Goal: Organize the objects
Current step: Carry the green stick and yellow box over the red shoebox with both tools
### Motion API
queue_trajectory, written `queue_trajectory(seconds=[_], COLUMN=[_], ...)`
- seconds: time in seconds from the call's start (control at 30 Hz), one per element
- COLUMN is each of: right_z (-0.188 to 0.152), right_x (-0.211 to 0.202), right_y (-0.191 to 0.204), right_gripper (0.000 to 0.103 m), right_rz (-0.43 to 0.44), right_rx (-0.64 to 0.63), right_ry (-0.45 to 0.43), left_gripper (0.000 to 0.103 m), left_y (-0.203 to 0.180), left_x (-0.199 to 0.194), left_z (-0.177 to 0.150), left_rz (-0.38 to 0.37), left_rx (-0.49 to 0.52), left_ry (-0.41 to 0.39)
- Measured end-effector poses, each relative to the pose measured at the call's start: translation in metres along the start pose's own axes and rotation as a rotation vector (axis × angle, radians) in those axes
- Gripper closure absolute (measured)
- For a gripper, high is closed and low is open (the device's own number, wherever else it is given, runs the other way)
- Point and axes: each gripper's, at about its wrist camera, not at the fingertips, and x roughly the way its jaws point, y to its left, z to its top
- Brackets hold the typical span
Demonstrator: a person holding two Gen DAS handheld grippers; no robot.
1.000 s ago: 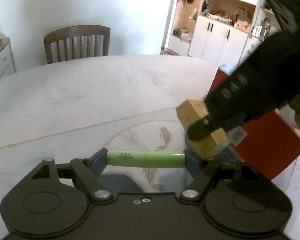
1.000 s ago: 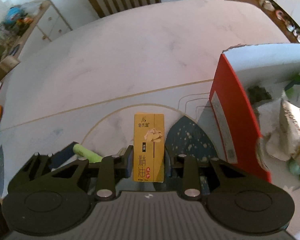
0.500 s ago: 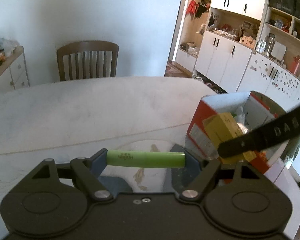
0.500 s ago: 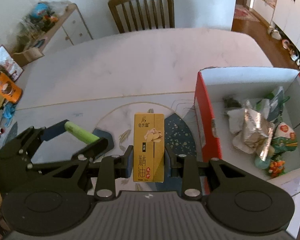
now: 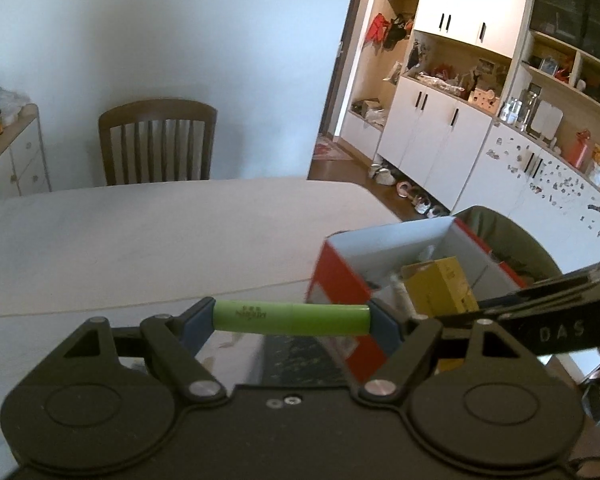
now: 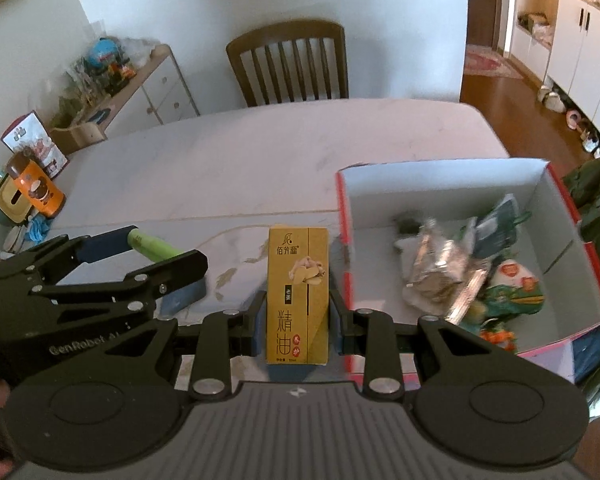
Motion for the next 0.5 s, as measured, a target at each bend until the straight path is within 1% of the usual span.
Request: queue_trajectory(seconds=[0.23, 0.5], right_z=[-0.007, -0.009], right_x=[-0.016, -0.028], right_y=[-0.049, -0.115], right_gripper=[0.073, 0.073], right_rz=[-0.001, -0.011], right_rx=[0.001, 0.042], right_ry=[-0.048, -0.085], left_gripper=[0.023, 0.023], left_y=[-0.050, -0.103], left_x=[0.014, 0.042], left_z=[0.009, 0.013], left_rz=[-0.008, -0.037], left_rx=[0.036, 0.066], left_ry=[0.010, 0.035])
